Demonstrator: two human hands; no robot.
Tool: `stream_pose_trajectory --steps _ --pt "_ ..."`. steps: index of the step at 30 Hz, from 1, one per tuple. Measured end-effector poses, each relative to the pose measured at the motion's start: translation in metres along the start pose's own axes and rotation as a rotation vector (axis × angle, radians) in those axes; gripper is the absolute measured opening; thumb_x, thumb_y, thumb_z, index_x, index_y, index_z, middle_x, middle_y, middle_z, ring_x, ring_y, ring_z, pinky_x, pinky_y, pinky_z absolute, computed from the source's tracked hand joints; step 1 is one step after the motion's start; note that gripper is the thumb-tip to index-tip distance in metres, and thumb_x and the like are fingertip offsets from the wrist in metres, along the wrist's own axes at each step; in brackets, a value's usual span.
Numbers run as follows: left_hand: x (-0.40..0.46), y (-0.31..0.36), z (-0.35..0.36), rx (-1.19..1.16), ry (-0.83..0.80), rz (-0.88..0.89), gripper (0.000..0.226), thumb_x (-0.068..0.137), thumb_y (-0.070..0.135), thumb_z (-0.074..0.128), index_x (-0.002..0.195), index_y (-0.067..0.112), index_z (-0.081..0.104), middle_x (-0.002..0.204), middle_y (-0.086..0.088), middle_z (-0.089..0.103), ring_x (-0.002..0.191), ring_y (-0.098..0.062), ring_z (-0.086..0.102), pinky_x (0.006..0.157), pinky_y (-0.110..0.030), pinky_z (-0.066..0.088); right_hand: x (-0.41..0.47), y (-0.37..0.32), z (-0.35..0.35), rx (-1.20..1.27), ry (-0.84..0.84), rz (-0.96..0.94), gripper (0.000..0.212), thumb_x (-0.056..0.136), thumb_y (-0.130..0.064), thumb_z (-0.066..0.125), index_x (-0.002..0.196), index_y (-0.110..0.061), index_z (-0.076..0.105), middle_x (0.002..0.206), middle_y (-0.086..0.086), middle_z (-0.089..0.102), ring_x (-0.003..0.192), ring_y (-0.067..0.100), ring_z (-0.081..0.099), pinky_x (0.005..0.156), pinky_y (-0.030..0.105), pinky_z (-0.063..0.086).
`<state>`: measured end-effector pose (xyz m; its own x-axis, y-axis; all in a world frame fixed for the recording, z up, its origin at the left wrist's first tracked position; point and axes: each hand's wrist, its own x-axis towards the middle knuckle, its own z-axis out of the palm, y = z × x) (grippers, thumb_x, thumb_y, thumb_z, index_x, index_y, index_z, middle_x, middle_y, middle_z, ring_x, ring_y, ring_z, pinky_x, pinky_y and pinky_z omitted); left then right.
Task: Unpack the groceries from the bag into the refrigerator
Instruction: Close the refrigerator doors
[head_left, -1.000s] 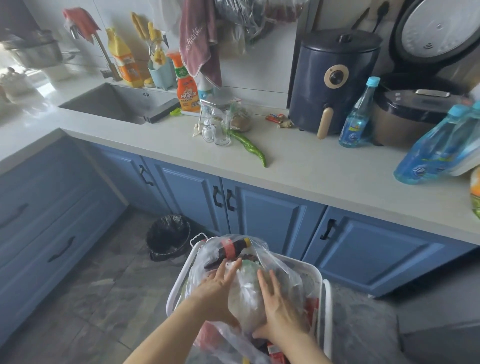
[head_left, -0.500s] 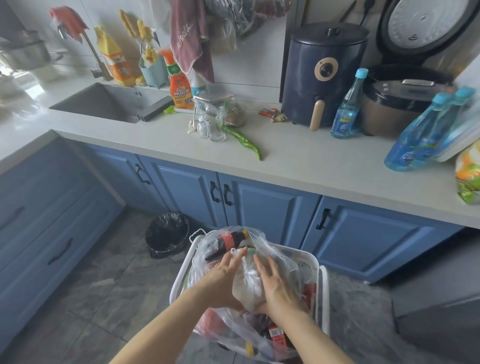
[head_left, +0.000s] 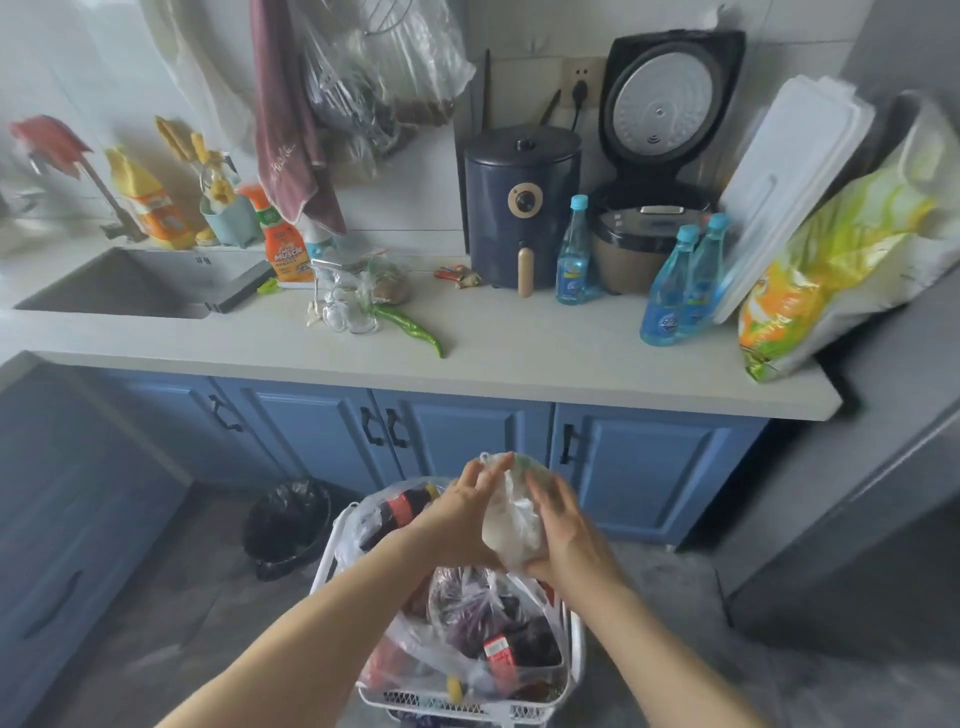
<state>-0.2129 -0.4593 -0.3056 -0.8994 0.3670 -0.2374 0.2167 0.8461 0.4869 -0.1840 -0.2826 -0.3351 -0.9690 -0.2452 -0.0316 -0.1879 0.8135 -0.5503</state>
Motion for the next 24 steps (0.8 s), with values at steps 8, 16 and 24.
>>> stream_pose_trajectory --steps 8,16,24 --pt "0.038 0.167 0.024 0.080 -0.044 0.226 0.139 0.053 0.038 0.091 0.148 0.037 -0.011 0.145 0.004 0.017 0.126 -0.024 0.042 0.106 -0.035 0.041 -0.085 0.088 -0.112 -0.044 0.182 0.152 0.130 0.060 -0.043 0.087 0.147 -0.046 -0.009 0.159 0.000 0.009 0.124 0.023 0.050 0.099 0.041 0.048" --pt "0.059 0.421 0.119 0.021 -0.125 0.550 0.138 0.047 0.047 0.089 0.145 0.041 -0.008 0.134 0.011 0.019 0.125 -0.015 0.039 0.103 -0.031 0.041 -0.262 0.228 -0.269 -0.127 0.322 0.406 0.123 0.059 -0.043 0.086 0.148 -0.046 0.002 0.157 -0.002 0.011 0.122 0.025 0.051 0.098 0.037 0.046" --pt "0.082 0.654 0.181 0.010 -0.215 0.775 0.139 0.048 0.050 0.087 0.148 0.037 -0.009 0.140 0.012 0.013 0.132 -0.011 0.030 0.108 -0.029 0.035 -0.390 0.346 -0.412 -0.247 0.457 0.621 0.128 0.059 -0.045 0.086 0.150 -0.040 -0.005 0.155 0.002 0.016 0.126 0.021 0.050 0.102 0.031 0.042"
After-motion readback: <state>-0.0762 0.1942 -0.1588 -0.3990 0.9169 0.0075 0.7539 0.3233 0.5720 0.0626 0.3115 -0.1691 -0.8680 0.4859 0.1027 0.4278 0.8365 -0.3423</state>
